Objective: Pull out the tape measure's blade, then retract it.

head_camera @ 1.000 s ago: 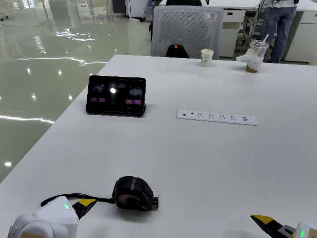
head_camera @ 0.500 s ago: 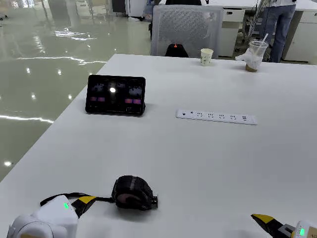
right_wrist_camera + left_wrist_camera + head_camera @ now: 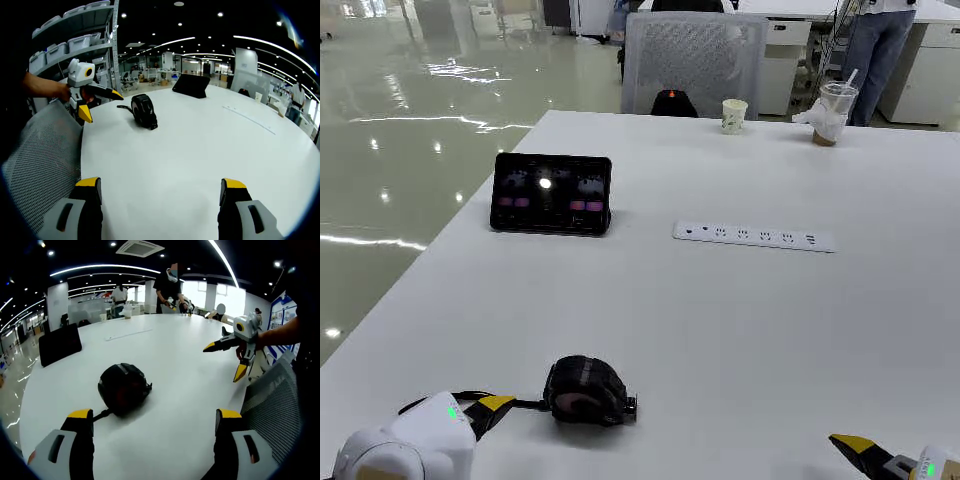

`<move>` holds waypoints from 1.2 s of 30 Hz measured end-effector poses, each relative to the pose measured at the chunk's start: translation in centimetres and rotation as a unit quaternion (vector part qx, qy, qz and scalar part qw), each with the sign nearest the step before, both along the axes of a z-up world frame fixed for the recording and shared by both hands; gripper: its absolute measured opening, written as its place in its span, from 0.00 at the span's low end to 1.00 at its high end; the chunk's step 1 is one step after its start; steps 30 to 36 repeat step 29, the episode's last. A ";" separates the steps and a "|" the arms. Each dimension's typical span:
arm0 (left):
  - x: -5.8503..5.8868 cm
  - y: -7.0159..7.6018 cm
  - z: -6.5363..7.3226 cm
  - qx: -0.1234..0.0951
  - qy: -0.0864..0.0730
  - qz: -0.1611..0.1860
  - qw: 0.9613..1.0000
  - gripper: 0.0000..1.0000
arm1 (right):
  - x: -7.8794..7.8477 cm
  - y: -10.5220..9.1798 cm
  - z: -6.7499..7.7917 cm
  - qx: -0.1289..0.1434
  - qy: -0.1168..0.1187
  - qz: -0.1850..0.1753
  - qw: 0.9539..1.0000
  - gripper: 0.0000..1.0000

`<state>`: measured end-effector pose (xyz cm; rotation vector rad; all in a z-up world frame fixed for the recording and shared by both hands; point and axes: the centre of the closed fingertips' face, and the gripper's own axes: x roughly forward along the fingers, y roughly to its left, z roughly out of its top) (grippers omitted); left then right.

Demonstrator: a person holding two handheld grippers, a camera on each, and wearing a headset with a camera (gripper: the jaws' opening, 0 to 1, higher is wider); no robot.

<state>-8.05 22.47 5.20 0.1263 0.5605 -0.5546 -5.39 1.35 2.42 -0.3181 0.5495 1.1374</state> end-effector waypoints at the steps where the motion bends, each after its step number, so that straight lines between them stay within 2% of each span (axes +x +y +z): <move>1: 0.0 0.0 0.0 0.000 0.000 0.002 1.000 0.99 | 0.0 0.0 0.0 0.000 0.001 0.000 1.000 0.99; 11: 0.4 0.3 0.0 0.000 0.001 0.006 1.000 0.99 | -0.1 -0.1 -0.2 -0.004 0.001 0.000 1.000 0.99; 13: 0.4 0.3 0.0 -0.009 0.006 0.007 1.000 0.99 | -0.1 -0.1 -0.1 -0.003 0.001 -0.001 1.000 0.99; 19: 0.3 0.0 0.0 -0.015 0.012 0.001 1.000 0.99 | -0.1 -0.2 -0.1 -0.003 0.001 -0.003 1.000 0.99; 21: 0.4 0.1 -0.1 -0.005 0.009 0.001 1.000 0.99 | 0.0 -0.3 -0.2 -0.004 0.002 -0.003 1.000 0.99; 36: 0.2 0.1 -0.1 -0.008 0.012 0.000 1.000 0.99 | -0.1 -0.4 -0.3 -0.004 0.003 -0.004 1.000 0.99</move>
